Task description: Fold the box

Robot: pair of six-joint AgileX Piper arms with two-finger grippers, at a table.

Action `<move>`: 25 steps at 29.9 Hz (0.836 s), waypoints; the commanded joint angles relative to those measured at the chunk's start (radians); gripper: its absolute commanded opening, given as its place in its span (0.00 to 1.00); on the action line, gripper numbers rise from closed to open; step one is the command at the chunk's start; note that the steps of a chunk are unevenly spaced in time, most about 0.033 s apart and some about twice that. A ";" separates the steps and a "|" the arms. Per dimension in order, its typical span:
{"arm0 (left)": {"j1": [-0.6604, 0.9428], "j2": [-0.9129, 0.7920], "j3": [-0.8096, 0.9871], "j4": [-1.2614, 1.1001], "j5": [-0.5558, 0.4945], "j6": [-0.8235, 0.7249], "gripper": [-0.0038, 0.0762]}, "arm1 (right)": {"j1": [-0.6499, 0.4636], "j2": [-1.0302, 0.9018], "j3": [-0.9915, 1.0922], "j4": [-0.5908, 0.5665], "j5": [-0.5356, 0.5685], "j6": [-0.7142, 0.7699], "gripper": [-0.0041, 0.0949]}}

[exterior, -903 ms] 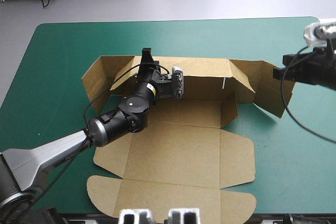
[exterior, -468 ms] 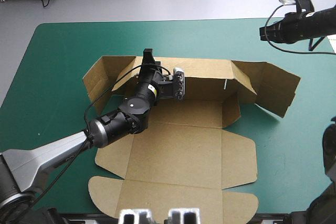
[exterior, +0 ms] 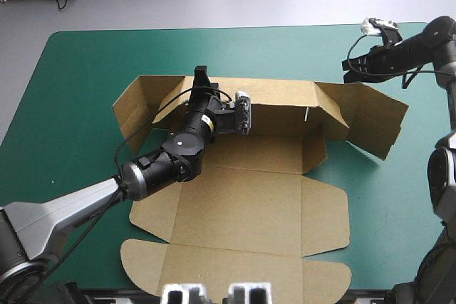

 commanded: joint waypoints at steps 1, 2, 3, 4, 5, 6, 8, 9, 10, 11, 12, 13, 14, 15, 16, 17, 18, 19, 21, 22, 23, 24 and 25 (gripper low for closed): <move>-0.014 -0.029 -0.016 0.013 -0.025 -0.028 0.03 | -0.001 -0.098 0.032 0.010 0.024 -0.041 0.02; -0.014 -0.029 -0.016 0.013 -0.022 -0.028 0.03 | -0.001 -0.108 0.044 0.002 0.024 -0.046 0.02; -0.014 -0.029 -0.016 0.013 -0.014 -0.028 0.03 | -0.001 -0.120 0.060 -0.004 0.024 -0.053 0.02; -0.014 -0.029 -0.016 0.013 -0.011 -0.028 0.03 | -0.001 -0.133 0.076 -0.009 0.024 -0.059 0.02; -0.014 -0.029 -0.016 0.013 -0.011 -0.028 0.03 | -0.006 -0.146 0.090 -0.009 0.024 -0.067 0.02; -0.014 -0.029 -0.016 0.013 -0.011 -0.033 0.03 | -0.007 -0.156 0.102 -0.007 0.024 -0.072 0.02; -0.014 -0.029 -0.016 0.013 -0.011 -0.062 0.03 | -0.008 -0.187 0.132 -0.009 0.024 -0.084 0.02; -0.014 -0.029 -0.016 0.013 -0.011 -0.072 0.03 | -0.008 -0.200 0.150 -0.009 0.024 -0.092 0.02; -0.014 -0.029 -0.016 0.013 -0.011 -0.083 0.03 | -0.008 -0.216 0.170 -0.009 0.024 -0.099 0.02; -0.014 -0.029 -0.016 0.013 -0.011 -0.093 0.03 | -0.008 -0.232 0.191 -0.011 0.024 -0.105 0.02; -0.014 -0.029 -0.016 0.013 -0.011 -0.103 0.03 | -0.008 -0.248 0.210 -0.011 0.024 -0.114 0.02; -0.014 -0.029 -0.016 0.013 -0.011 -0.104 0.03 | -0.008 -0.263 0.237 -0.008 0.024 -0.129 0.02; -0.014 -0.029 -0.016 0.013 -0.011 -0.105 0.03 | -0.008 -0.277 0.266 -0.005 0.024 -0.143 0.02; -0.014 -0.029 -0.016 0.013 -0.011 -0.106 0.03 | -0.008 -0.288 0.291 0.001 0.024 -0.162 0.02; -0.014 -0.029 -0.016 0.013 -0.011 -0.106 0.03 | -0.008 -0.300 0.323 0.019 0.024 -0.191 0.02; -0.014 -0.029 -0.016 0.013 -0.011 -0.106 0.03 | -0.008 -0.312 0.357 0.046 0.024 -0.223 0.02; -0.014 -0.029 -0.016 0.013 -0.011 -0.106 0.03 | -0.008 -0.323 0.384 0.083 0.024 -0.259 0.02; -0.014 -0.029 -0.016 0.013 -0.011 -0.106 0.03 | -0.008 -0.335 0.419 0.132 0.024 -0.300 0.02; -0.014 -0.029 -0.016 0.013 -0.011 -0.106 0.03 | -0.008 -0.360 0.485 0.231 0.022 -0.388 0.02; -0.014 -0.029 -0.016 0.011 -0.011 -0.106 0.03 | -0.008 -0.370 0.517 0.282 0.016 -0.441 0.02; -0.014 -0.029 -0.016 0.011 -0.011 -0.106 0.03 | -0.008 -0.380 0.545 0.321 0.007 -0.483 0.02; -0.014 -0.029 -0.016 0.009 -0.011 -0.106 0.03 | -0.008 -0.385 0.567 0.346 -0.003 -0.513 0.02; -0.014 -0.029 -0.016 0.007 -0.011 -0.106 0.03 | -0.008 -0.392 0.596 0.375 -0.013 -0.552 0.02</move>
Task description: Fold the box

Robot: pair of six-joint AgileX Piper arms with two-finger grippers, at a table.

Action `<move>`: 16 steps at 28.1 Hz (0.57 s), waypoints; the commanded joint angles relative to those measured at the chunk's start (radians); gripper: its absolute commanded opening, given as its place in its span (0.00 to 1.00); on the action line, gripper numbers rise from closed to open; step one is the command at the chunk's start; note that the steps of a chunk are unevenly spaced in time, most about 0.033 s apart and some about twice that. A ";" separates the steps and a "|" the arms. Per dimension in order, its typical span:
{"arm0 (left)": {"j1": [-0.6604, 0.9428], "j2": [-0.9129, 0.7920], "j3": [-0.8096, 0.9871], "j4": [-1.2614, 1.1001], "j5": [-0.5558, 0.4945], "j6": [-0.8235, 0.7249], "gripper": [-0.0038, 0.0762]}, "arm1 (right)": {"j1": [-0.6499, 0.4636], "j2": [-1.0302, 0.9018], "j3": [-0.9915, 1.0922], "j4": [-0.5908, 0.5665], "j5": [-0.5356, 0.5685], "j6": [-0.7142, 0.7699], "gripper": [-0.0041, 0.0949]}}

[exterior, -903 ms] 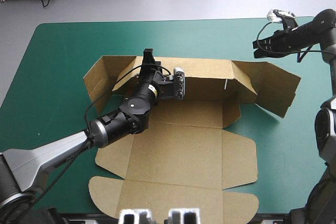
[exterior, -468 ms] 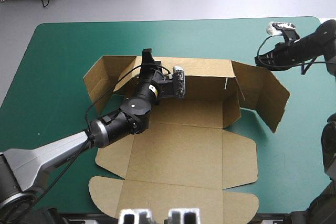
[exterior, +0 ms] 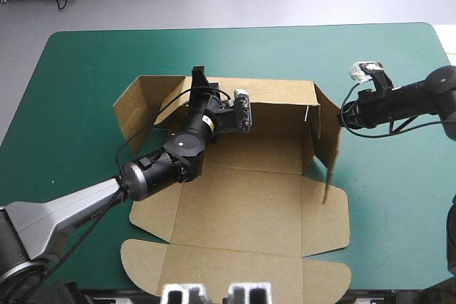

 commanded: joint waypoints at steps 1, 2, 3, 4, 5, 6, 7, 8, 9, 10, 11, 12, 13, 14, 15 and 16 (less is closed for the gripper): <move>-0.010 -0.031 -0.017 -0.007 -0.018 -0.022 0.03 | -0.006 -0.062 0.055 0.157 -0.009 -0.139 0.02; -0.010 -0.031 -0.017 -0.007 -0.017 -0.022 0.03 | -0.006 -0.064 0.074 0.168 -0.016 -0.164 0.02; -0.010 -0.031 -0.017 -0.007 -0.017 -0.022 0.03 | -0.006 -0.064 0.101 0.178 -0.020 -0.193 0.02; -0.010 -0.031 -0.017 -0.007 -0.017 -0.022 0.03 | -0.006 -0.064 0.120 0.194 -0.023 -0.227 0.02; -0.010 -0.031 -0.017 -0.007 -0.017 -0.022 0.03 | -0.006 -0.064 0.144 0.209 -0.023 -0.256 0.02; -0.010 -0.031 -0.017 -0.007 -0.014 -0.022 0.03 | -0.006 -0.064 0.168 0.236 -0.023 -0.301 0.02; -0.010 -0.031 -0.017 -0.007 -0.014 -0.022 0.03 | -0.006 -0.064 0.193 0.259 -0.023 -0.336 0.02; -0.010 -0.031 -0.017 -0.007 -0.014 -0.022 0.03 | -0.006 -0.064 0.217 0.291 -0.025 -0.379 0.02; -0.010 -0.031 -0.017 -0.007 -0.014 -0.022 0.03 | -0.006 -0.064 0.242 0.323 -0.033 -0.428 0.02; -0.010 -0.031 -0.017 -0.007 -0.014 -0.022 0.03 | -0.006 -0.064 0.262 0.349 -0.042 -0.467 0.02; -0.010 -0.031 -0.017 -0.007 -0.014 -0.022 0.03 | -0.006 -0.066 0.287 0.386 -0.054 -0.520 0.02; -0.010 -0.031 -0.017 -0.007 -0.014 -0.022 0.03 | -0.006 -0.068 0.305 0.410 -0.069 -0.575 0.02; -0.010 -0.031 -0.017 -0.005 -0.014 -0.022 0.03 | -0.006 -0.073 0.327 0.432 -0.091 -0.619 0.02; -0.010 -0.031 -0.017 -0.004 -0.014 -0.022 0.03 | -0.006 -0.076 0.345 0.444 -0.112 -0.650 0.02; -0.010 -0.031 -0.017 -0.001 -0.014 -0.022 0.03 | -0.006 -0.076 0.359 0.446 -0.133 -0.667 0.03; -0.010 -0.031 -0.017 -0.001 -0.014 -0.014 0.03 | -0.006 -0.079 0.379 0.432 -0.170 -0.657 0.06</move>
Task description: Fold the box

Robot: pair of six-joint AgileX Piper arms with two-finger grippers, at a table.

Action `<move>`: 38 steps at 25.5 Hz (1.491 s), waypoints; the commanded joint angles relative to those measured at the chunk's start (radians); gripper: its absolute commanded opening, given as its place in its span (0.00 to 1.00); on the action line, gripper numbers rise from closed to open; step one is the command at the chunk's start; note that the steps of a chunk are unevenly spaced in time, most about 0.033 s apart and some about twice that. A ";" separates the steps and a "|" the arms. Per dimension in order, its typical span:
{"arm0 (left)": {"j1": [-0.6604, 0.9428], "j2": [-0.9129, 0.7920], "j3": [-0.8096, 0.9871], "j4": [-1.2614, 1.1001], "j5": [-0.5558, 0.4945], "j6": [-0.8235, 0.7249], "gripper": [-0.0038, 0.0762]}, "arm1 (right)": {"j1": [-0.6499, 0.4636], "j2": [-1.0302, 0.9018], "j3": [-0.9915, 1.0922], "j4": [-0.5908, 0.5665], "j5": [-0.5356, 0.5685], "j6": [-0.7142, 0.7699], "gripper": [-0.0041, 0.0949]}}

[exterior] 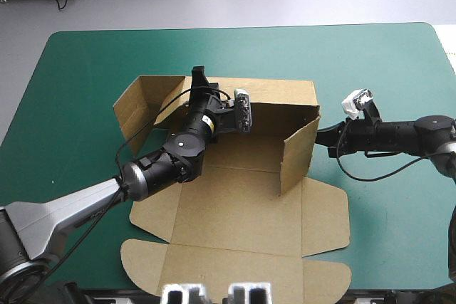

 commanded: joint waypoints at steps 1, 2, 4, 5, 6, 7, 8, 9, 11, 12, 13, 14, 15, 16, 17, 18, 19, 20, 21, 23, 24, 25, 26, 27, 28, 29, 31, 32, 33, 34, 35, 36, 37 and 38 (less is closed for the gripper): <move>-0.010 -0.031 -0.017 -0.001 -0.017 -0.012 0.03 | -0.006 -0.044 0.007 0.048 -0.023 -0.036 0.08; -0.010 -0.031 -0.017 -0.001 -0.017 -0.012 0.03 | -0.006 -0.046 0.007 0.027 -0.023 -0.022 0.17; -0.010 -0.031 -0.017 -0.001 -0.017 -0.012 0.03 | -0.006 -0.046 0.007 0.026 -0.016 -0.019 0.30; -0.010 -0.031 -0.017 -0.001 -0.017 -0.012 0.03 | -0.006 -0.046 0.007 0.024 -0.004 -0.019 0.37; -0.010 -0.031 -0.017 -0.001 -0.017 -0.012 0.03 | -0.006 -0.046 0.007 0.006 0.016 -0.019 0.43; -0.010 -0.031 -0.017 -0.001 -0.017 -0.012 0.03 | -0.006 -0.046 0.007 -0.003 0.030 -0.019 0.45; -0.010 -0.031 -0.017 -0.001 -0.017 -0.012 0.03 | -0.006 -0.046 0.007 -0.019 0.068 -0.019 0.47; -0.010 -0.031 -0.017 -0.001 -0.017 -0.012 0.03 | -0.006 -0.046 0.007 -0.023 0.099 -0.019 0.47; -0.010 -0.031 -0.017 -0.001 -0.017 -0.012 0.03 | -0.006 -0.046 0.005 -0.025 0.131 -0.019 0.47; -0.010 -0.031 -0.017 -0.001 -0.017 -0.012 0.03 | -0.006 -0.046 0.005 -0.025 0.133 -0.019 0.47; -0.010 -0.031 -0.017 -0.001 -0.017 -0.012 0.03 | -0.006 -0.046 0.005 -0.025 0.142 -0.019 0.47; -0.010 -0.031 -0.017 -0.001 -0.015 -0.012 0.03 | -0.006 -0.046 0.005 -0.025 0.146 -0.019 0.47; -0.010 -0.031 -0.017 -0.001 -0.013 -0.012 0.03 | -0.006 -0.046 0.005 -0.025 0.157 -0.019 0.47; -0.010 -0.031 -0.017 -0.001 -0.006 -0.012 0.03 | -0.006 -0.046 0.005 -0.025 0.168 -0.019 0.47; -0.010 -0.031 -0.017 -0.001 -0.005 -0.012 0.03 | -0.006 -0.046 0.005 -0.020 0.169 -0.019 0.47; -0.010 -0.031 -0.017 -0.001 -0.002 -0.012 0.03 | -0.006 -0.046 0.005 -0.014 0.167 -0.019 0.47; -0.010 -0.031 -0.017 -0.001 0.006 -0.012 0.03 | -0.006 -0.046 0.005 -0.002 0.159 -0.030 0.47; -0.010 -0.031 -0.017 -0.001 0.010 -0.012 0.03 | -0.006 -0.046 0.005 0.017 0.139 -0.048 0.47; -0.010 -0.031 -0.017 -0.001 0.012 -0.012 0.03 | -0.006 -0.046 0.005 0.044 0.115 -0.070 0.47; -0.010 -0.031 -0.017 0.004 0.017 -0.012 0.03 | -0.006 -0.046 0.005 0.111 0.075 -0.112 0.47; -0.010 -0.031 -0.017 0.007 0.017 -0.012 0.03 | -0.006 -0.046 0.005 0.147 0.064 -0.141 0.47; -0.010 -0.031 -0.017 0.009 0.017 -0.012 0.03 | -0.004 -0.046 0.005 0.179 0.063 -0.176 0.47; -0.010 -0.031 -0.017 0.011 0.017 -0.012 0.03 | -0.004 -0.046 0.005 0.206 0.063 -0.199 0.47; -0.010 -0.031 -0.017 0.013 0.015 -0.012 0.03 | -0.004 -0.046 0.005 0.223 0.053 -0.218 0.47; -0.010 -0.031 -0.017 0.013 0.015 -0.012 0.03 | -0.004 -0.046 0.005 0.234 0.042 -0.228 0.47; -0.010 -0.031 -0.017 0.013 0.015 -0.012 0.03 | -0.004 -0.046 0.005 0.241 0.023 -0.241 0.47; -0.010 -0.031 -0.017 0.013 0.015 -0.012 0.03 | -0.004 -0.046 0.005 0.258 -0.018 -0.252 0.47; -0.010 -0.031 -0.017 0.015 0.015 -0.012 0.03 | -0.004 -0.046 0.005 0.269 -0.037 -0.255 0.47; -0.010 -0.031 -0.017 0.015 0.011 -0.012 0.03 | -0.004 -0.046 0.005 0.284 -0.052 -0.257 0.47; -0.010 -0.031 -0.017 0.015 0.006 -0.012 0.03 | -0.004 -0.046 0.005 0.300 -0.059 -0.268 0.47; -0.010 -0.031 -0.017 0.015 -0.001 -0.012 0.03 | -0.004 -0.046 0.005 0.319 -0.062 -0.288 0.47; -0.010 -0.031 -0.017 0.015 -0.010 -0.012 0.03 | -0.004 -0.046 0.005 0.343 -0.062 -0.312 0.45; -0.010 -0.031 -0.017 0.015 -0.016 -0.012 0.03 | -0.004 -0.046 0.005 0.362 -0.062 -0.326 0.44; -0.010 -0.031 -0.017 0.015 -0.024 -0.012 0.03 | -0.004 -0.046 0.005 0.386 -0.062 -0.346 0.41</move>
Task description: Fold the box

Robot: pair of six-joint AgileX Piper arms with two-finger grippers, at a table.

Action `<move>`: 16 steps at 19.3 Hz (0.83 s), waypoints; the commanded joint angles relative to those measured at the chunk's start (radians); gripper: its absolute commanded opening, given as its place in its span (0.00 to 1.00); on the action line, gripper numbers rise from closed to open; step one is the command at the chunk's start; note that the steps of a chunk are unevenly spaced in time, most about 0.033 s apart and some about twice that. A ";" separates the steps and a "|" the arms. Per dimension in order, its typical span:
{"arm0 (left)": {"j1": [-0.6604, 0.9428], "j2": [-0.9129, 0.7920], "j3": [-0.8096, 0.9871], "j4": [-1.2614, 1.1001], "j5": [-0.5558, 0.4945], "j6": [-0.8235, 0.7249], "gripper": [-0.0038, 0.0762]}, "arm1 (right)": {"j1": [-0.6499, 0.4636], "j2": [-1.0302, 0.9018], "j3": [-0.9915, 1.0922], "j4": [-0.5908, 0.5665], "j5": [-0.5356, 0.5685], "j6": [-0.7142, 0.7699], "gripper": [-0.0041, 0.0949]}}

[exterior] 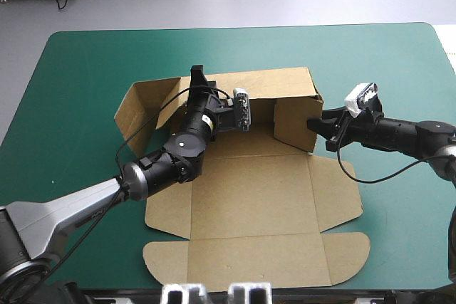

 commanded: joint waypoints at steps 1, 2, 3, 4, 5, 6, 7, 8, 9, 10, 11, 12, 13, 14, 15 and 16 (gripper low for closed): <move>-0.009 -0.032 -0.017 -0.001 -0.054 -0.014 0.03 | -0.005 -0.040 -0.026 0.209 0.015 -0.061 0.33; -0.009 -0.032 -0.017 -0.001 -0.054 -0.014 0.03 | -0.005 -0.040 -0.026 0.236 0.015 -0.057 0.27; -0.009 -0.032 -0.017 0.001 -0.053 -0.014 0.03 | -0.005 -0.040 -0.026 0.276 0.015 -0.043 0.13; -0.009 -0.032 -0.017 0.004 -0.053 -0.014 0.03 | -0.005 -0.040 -0.026 0.285 0.015 -0.043 0.03; -0.009 -0.032 -0.017 0.016 -0.053 -0.014 0.03 | -0.005 -0.040 -0.026 0.283 0.006 -0.043 0.04; -0.009 -0.032 -0.017 0.023 -0.053 -0.014 0.03 | -0.005 -0.040 -0.026 0.277 0.001 -0.043 0.04; -0.009 -0.030 -0.017 0.030 -0.047 -0.026 0.04 | -0.005 -0.040 -0.026 0.269 -0.001 -0.038 0.04; -0.009 -0.026 -0.017 0.032 -0.037 -0.026 0.04 | -0.005 -0.040 -0.026 0.262 -0.001 -0.021 0.04; -0.009 -0.026 -0.017 0.032 -0.027 -0.026 0.04 | -0.005 -0.040 -0.026 0.252 -0.001 -0.015 0.04; -0.009 -0.016 -0.017 0.034 -0.005 -0.026 0.06 | -0.005 -0.040 -0.026 0.234 -0.001 -0.004 0.04; -0.009 -0.010 -0.019 0.036 0.007 -0.026 0.09 | -0.005 -0.040 -0.026 0.219 -0.001 0.003 0.04; -0.009 0.004 -0.019 0.040 0.029 -0.026 0.15 | -0.005 -0.040 -0.026 0.196 -0.001 0.015 0.04; -0.009 0.006 -0.019 0.043 0.038 -0.026 0.19 | -0.005 -0.040 -0.026 0.185 -0.001 0.018 0.04; -0.009 0.014 -0.019 0.049 0.048 -0.026 0.28 | -0.005 -0.040 -0.026 0.169 -0.008 0.031 0.04; -0.009 0.018 -0.019 0.049 0.048 -0.026 0.33 | -0.005 -0.040 -0.026 0.159 -0.013 0.036 0.04; -0.009 0.020 -0.019 0.066 0.048 -0.026 0.42 | -0.005 -0.040 -0.026 0.148 -0.020 0.044 0.04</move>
